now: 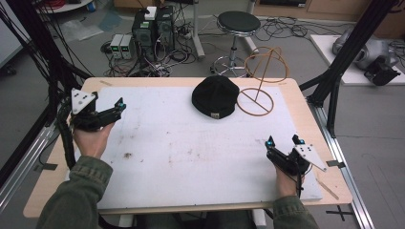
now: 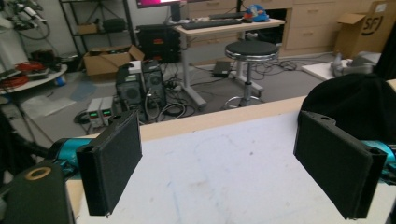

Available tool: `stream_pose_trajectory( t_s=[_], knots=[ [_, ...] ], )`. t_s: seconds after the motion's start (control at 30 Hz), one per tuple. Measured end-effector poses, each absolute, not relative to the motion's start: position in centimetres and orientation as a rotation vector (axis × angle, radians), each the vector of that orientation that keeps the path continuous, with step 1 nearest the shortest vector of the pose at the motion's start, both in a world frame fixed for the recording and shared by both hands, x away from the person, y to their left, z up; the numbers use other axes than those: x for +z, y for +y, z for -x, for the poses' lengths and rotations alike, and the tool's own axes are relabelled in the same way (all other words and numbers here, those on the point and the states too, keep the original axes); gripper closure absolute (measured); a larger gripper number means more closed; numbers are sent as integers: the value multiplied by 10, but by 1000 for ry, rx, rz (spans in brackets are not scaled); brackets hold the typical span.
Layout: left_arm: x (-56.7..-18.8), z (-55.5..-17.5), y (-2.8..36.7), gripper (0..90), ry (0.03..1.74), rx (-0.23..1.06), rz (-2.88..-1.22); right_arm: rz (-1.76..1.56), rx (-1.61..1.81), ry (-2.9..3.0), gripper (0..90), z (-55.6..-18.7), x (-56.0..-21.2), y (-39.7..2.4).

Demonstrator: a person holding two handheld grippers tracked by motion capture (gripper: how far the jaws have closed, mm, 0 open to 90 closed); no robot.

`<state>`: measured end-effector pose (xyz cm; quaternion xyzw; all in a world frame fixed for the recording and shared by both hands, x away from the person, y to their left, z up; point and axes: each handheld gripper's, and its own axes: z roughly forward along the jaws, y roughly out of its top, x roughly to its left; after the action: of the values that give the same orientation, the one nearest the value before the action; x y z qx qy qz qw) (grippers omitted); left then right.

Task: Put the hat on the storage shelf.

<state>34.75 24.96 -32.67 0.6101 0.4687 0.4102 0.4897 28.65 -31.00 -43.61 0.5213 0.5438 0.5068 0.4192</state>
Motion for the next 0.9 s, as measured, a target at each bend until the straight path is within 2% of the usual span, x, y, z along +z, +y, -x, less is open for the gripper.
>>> stream_pose_trajectory(
  t_s=[0.23, 0.5, 0.9],
  knots=[
    [-314, -374, 223, 157, 1105, 941, -1520, -1295, 1268, 1374, 100, -288, -437, -309],
    [-286, -407, 175, 157, 1036, 894, -1563, -1263, 1258, 1411, 100, -289, -437, -302],
    [-300, -445, 128, 158, 1031, 874, -1610, -1250, 1253, 1410, 101, -290, -436, -302]
  ],
)
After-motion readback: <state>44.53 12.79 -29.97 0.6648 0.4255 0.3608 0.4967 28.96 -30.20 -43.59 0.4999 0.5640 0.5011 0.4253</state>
